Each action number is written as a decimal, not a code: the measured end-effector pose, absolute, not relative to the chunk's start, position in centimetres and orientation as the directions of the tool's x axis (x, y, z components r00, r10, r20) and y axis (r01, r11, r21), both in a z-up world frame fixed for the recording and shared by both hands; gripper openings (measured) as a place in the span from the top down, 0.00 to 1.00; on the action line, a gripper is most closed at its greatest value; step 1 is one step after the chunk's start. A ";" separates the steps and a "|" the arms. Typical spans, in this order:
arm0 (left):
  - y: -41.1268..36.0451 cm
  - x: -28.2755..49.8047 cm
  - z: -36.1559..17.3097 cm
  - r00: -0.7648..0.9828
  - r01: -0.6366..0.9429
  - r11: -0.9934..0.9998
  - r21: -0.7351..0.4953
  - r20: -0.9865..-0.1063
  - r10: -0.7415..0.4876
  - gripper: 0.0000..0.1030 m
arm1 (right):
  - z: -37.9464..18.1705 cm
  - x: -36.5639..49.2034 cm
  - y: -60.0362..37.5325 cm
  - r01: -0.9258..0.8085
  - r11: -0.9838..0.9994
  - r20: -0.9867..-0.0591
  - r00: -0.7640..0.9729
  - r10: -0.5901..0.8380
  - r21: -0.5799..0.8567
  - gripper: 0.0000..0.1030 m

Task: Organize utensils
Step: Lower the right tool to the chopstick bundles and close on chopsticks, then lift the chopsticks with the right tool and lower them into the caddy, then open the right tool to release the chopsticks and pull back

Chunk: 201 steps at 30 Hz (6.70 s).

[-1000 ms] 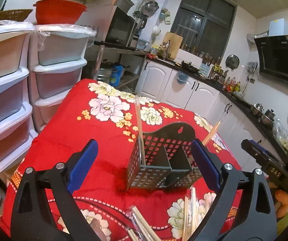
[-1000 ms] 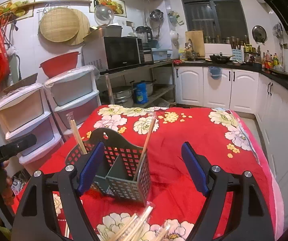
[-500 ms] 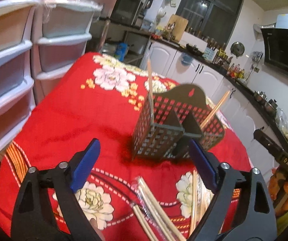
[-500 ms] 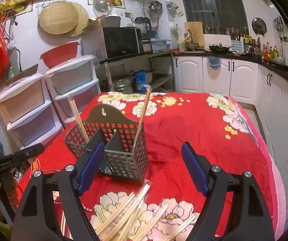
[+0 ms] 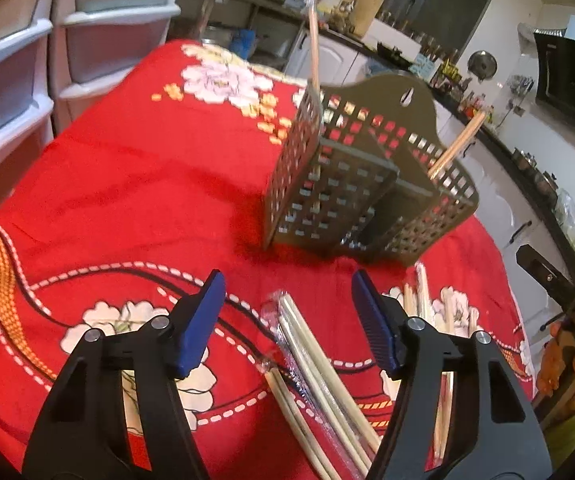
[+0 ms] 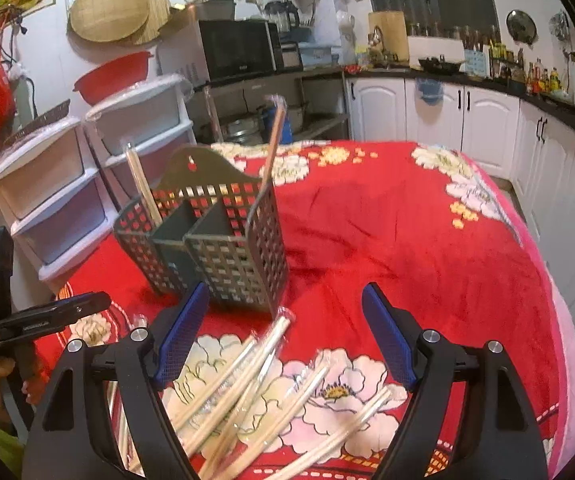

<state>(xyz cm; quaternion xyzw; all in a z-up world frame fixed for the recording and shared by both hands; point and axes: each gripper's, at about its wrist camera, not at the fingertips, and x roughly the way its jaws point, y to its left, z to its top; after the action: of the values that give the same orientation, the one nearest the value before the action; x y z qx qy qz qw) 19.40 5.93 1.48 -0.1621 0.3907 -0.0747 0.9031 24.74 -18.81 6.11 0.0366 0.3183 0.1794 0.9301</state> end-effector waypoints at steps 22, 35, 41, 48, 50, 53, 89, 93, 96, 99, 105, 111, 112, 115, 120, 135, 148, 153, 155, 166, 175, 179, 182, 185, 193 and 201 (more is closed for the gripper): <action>3.9 22.4 -2.0 0.592 0.042 0.954 -0.297 -0.762 -0.264 0.64 | -1.0 28.7 -15.8 -0.346 0.911 -0.725 0.564 0.395 0.227 0.46; 3.6 23.4 -2.0 0.584 0.044 0.956 -0.290 -0.769 -0.260 0.95 | -2.3 30.9 -15.3 -0.336 0.915 -0.751 0.538 0.382 0.225 0.53; 3.2 23.6 -0.7 0.600 0.074 0.950 -0.302 -0.748 -0.284 0.99 | -2.5 32.0 -14.9 -0.340 0.914 -0.757 0.532 0.380 0.220 0.62; 2.7 23.6 0.8 0.624 0.095 0.947 -0.308 -0.723 -0.298 0.99 | -2.7 32.7 -14.8 -0.349 0.908 -0.755 0.524 0.394 0.232 0.82; 2.7 23.6 1.2 0.630 0.101 0.945 -0.310 -0.715 -0.302 0.99 | -2.6 32.4 -14.8 -0.353 0.907 -0.750 0.530 0.395 0.229 0.83; 2.6 23.5 1.7 0.639 0.108 0.944 -0.311 -0.706 -0.305 0.99 | -2.0 31.8 -15.3 -0.351 0.906 -0.736 0.544 0.403 0.237 0.84; 3.2 20.5 11.2 0.772 0.190 0.933 -0.306 -0.541 -0.335 0.99 | 11.9 23.9 -13.5 -0.549 0.809 -0.480 0.663 0.575 0.210 0.89; 3.4 20.3 11.7 0.780 0.195 0.932 -0.304 -0.528 -0.335 1.00 | 12.7 23.6 -13.2 -0.556 0.808 -0.464 0.674 0.575 0.195 0.90; 3.5 20.3 12.4 0.788 0.200 0.932 -0.303 -0.515 -0.336 1.00 | 13.3 23.4 -12.9 -0.559 0.809 -0.450 0.684 0.575 0.183 0.90; 3.7 20.5 13.1 0.794 0.206 0.929 -0.307 -0.503 -0.342 1.00 | 14.1 23.4 -12.7 -0.563 0.808 -0.434 0.693 0.575 0.171 0.90; 3.5 20.6 15.0 0.811 0.225 0.929 -0.293 -0.473 -0.345 1.00 | 15.7 23.7 -12.4 -0.571 0.807 -0.395 0.713 0.579 0.152 0.90; 3.4 20.9 16.8 0.825 0.241 0.931 -0.276 -0.447 -0.346 1.00 | 17.0 24.3 -12.1 -0.574 0.807 -0.362 0.729 0.581 0.139 0.90; 3.3 20.9 17.1 0.827 0.243 0.931 -0.272 -0.443 -0.346 1.00 | 17.2 24.3 -12.0 -0.574 0.807 -0.358 0.731 0.581 0.139 0.90; 3.0 21.1 18.0 0.834 0.249 0.932 -0.263 -0.432 -0.345 1.00 | 17.7 24.8 -12.1 -0.571 0.810 -0.342 0.740 0.579 0.135 0.90; 2.3 21.5 19.7 0.842 0.269 0.930 -0.249 -0.408 -0.353 1.00 | 18.8 25.5 -12.4 -0.564 0.816 -0.313 0.757 0.574 0.131 0.90; 0.3 23.5 24.3 0.864 0.327 0.915 -0.236 -0.319 -0.390 1.00 | 23.1 28.4 -14.4 -0.515 0.848 -0.200 0.824 0.530 0.125 0.90; -0.1 27.6 24.3 0.880 0.289 0.923 -0.253 -0.311 -0.360 1.00 | 24.1 32.1 -14.6 -0.441 0.893 -0.164 0.878 0.450 0.092 0.90; 0.2 29.2 22.4 0.875 0.263 0.924 -0.279 -0.336 -0.350 1.00 | 22.9 33.2 -14.3 -0.426 0.900 -0.180 0.882 0.435 0.091 0.90; 0.3 29.6 21.7 0.872 0.254 0.923 -0.289 -0.345 -0.348 1.00 | 22.2 33.7 -14.2 -0.419 0.903 -0.188 0.883 0.430 0.094 0.90; 0.6 31.2 17.4 0.853 0.244 0.912 -0.328 -0.375 -0.363 1.00 | 18.1 36.0 -13.4 -0.405 0.909 -0.252 0.873 0.417 0.100 0.90; 1.1 31.2 14.5 0.830 0.237 0.901 -0.362 -0.407 -0.381 1.00 | 15.1 36.7 -12.5 -0.392 0.916 -0.315 0.861 0.399 0.089 0.90; 0.9 30.9 13.7 0.825 0.241 0.902 -0.358 -0.414 -0.385 1.00 | 14.0 36.6 -12.1 -0.394 0.914 -0.340 0.850 0.402 0.094 0.90; 0.7 30.8 13.6 0.829 0.245 0.910 -0.333 -0.414 -0.375 1.00 | 13.3 36.3 -12.2 -0.394 0.914 -0.358 0.843 0.401 0.095 0.90; 0.8 30.6 13.6 0.827 0.251 0.909 -0.333 -0.413 -0.380 1.00 | 12.7 36.0 -12.4 -0.392 0.915 -0.372 0.839 0.398 0.095 0.90; 0.5 30.3 13.5 0.821 0.261 0.903 -0.342 -0.413 -0.394 1.00 | 12.2 35.3 -13.4 -0.382 0.914 -0.394 0.826 0.403 0.136 0.89; 0.5 29.5 13.4 0.818 0.259 0.904 -0.340 -0.420 -0.393 0.99 | 12.5 34.5 -14.1 -0.377 0.912 -0.398 0.820 0.411 0.163 0.88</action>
<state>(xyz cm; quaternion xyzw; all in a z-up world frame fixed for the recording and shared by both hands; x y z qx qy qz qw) 29.52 0.50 13.40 -0.1348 0.2469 -0.1727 0.9440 34.45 -14.12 12.53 0.0385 0.2173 0.2067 0.9532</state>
